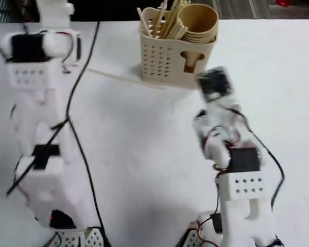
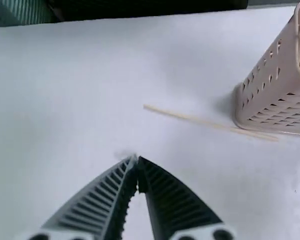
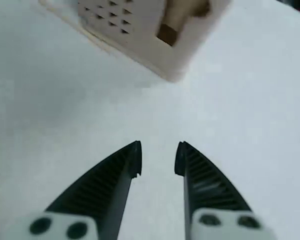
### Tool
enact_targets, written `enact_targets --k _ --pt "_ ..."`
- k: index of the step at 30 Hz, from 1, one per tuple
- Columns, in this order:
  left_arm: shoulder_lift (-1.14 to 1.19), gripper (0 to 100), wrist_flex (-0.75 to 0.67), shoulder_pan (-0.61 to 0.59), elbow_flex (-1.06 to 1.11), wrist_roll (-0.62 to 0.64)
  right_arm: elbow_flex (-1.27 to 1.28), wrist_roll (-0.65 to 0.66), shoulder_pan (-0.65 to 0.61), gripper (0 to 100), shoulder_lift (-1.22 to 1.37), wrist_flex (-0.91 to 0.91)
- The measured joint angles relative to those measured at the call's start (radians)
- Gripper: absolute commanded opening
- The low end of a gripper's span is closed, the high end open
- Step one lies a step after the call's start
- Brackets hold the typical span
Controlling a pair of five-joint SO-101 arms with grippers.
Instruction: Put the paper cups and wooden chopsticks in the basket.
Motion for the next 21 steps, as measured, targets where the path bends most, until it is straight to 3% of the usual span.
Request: enact_targets --k 6,11,21 --pt "-0.295 2 0.000 -0.069 0.232 -0.011 -0.192 0.002 -0.195 12.8 0.233 0.054" --pt "-0.546 2 -0.020 -0.126 0.500 -0.084 -0.405 0.063 -0.290 20.9 0.514 0.094" --pt "-1.031 2 -0.388 -0.192 1.298 -0.086 -0.819 0.152 -0.448 23.4 1.002 0.141"
